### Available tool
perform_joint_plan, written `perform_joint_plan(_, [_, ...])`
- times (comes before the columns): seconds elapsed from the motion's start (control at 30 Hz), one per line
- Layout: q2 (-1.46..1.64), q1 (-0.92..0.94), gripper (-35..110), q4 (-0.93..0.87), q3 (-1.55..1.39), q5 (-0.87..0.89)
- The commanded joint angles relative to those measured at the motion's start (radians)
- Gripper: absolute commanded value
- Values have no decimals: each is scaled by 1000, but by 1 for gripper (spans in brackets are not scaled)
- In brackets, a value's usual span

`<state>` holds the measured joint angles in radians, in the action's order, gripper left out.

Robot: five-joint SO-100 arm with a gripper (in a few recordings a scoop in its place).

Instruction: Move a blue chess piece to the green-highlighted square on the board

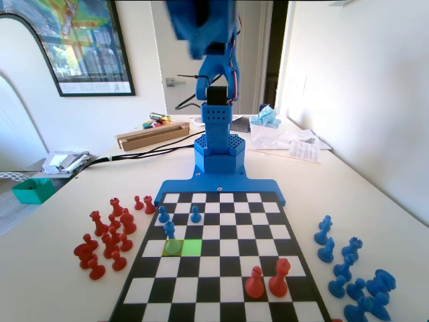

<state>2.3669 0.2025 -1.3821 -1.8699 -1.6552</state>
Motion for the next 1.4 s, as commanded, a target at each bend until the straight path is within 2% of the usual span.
perform_joint_plan(0.0, [-94, 77, 1, 160, -9, 46])
perform_joint_plan(0.13, [-207, 118, 1, 272, -44, 172])
perform_joint_plan(0.27, [-341, 137, 1, 272, -40, 279])
perform_joint_plan(0.53, [-554, 143, 10, 253, -44, 416])
perform_joint_plan(0.73, [-690, 146, 15, 287, -41, 442])
perform_joint_plan(1.37, [-913, 140, 16, 373, 94, 422])
